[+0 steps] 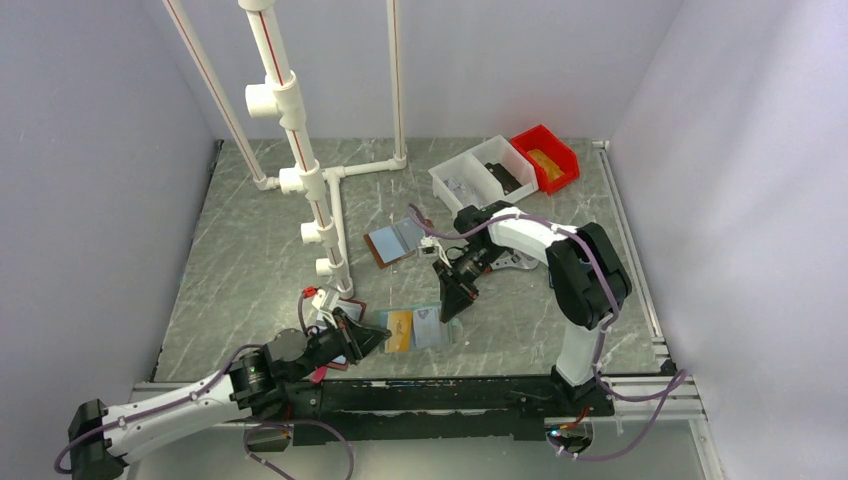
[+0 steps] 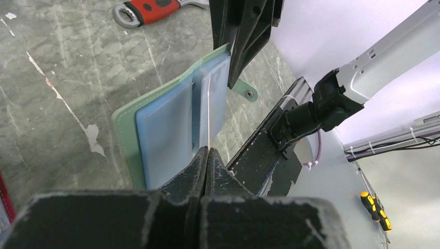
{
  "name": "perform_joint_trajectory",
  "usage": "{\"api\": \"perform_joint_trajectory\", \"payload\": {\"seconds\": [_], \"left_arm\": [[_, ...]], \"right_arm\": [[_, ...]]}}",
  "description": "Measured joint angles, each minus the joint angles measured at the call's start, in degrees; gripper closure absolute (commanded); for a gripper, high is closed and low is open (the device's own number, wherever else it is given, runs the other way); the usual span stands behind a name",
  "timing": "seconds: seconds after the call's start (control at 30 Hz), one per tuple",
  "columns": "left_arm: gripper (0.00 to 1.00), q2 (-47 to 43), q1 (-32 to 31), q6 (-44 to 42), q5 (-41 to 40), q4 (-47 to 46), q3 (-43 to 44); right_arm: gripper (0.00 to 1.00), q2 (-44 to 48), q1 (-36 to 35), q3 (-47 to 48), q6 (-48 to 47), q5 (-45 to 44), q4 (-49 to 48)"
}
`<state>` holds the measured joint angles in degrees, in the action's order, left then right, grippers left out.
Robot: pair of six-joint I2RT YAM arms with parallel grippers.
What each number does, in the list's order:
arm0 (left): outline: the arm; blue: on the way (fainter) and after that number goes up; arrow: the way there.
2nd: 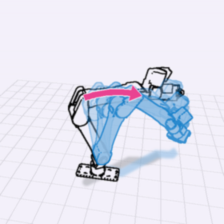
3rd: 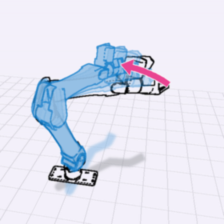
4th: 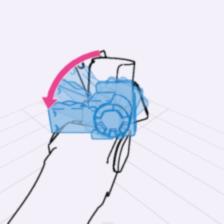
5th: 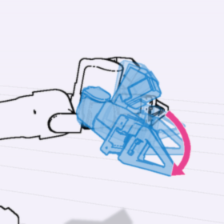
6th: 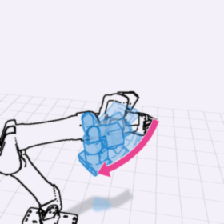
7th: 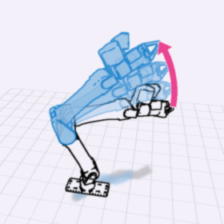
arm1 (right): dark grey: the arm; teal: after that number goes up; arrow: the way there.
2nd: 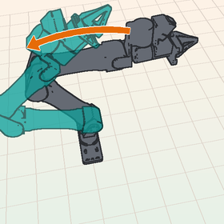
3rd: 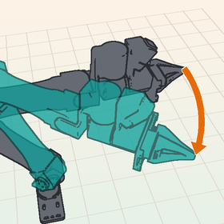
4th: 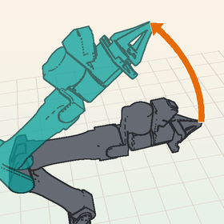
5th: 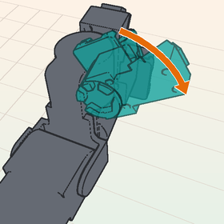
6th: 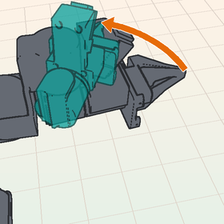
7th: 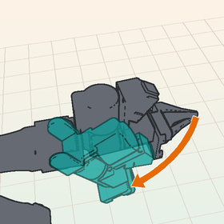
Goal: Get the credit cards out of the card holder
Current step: Remove the credit card from the card holder.
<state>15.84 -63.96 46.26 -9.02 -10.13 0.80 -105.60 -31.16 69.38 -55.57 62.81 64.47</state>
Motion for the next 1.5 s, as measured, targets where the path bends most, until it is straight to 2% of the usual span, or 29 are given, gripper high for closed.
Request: {"api": "perform_joint_trajectory", "payload": {"seconds": [0.47,0.5,0.63,0.7,0.83,1.17,1.5], "left_arm": [[1.00,-0.1,0.0,-0.1,0.1,4.5,3.0],[1.00,-0.1,0.0,-0.1,0.2,4.5,3.1],[1.00,-0.1,0.0,-0.1,0.2,4.8,3.7],[1.00,-0.2,0.0,-0.1,0.4,4.8,3.7],[1.00,-0.1,0.0,-0.1,0.9,3.8,3.7],[1.00,6.0,0.0,0.0,2.8,-4.9,3.5],[1.00,19.5,0.0,0.4,4.1,-20.2,2.2]], "right_arm": [[1.00,-2.2,3.0,0.0,1.4,-5.5,-1.8],[0.98,-2.2,3.2,0.0,1.6,-6.2,-1.9],[0.71,-2.2,3.4,0.0,2.9,-8.5,-3.0],[0.60,-2.2,3.6,0.0,3.7,-9.4,-3.5],[0.49,-1.1,4.8,-0.3,5.3,-12.6,-5.0],[0.45,12.2,10.8,-2.7,8.1,-18.8,-9.6],[0.42,24.7,16.4,-6.4,6.6,-11.5,-11.5]]}}
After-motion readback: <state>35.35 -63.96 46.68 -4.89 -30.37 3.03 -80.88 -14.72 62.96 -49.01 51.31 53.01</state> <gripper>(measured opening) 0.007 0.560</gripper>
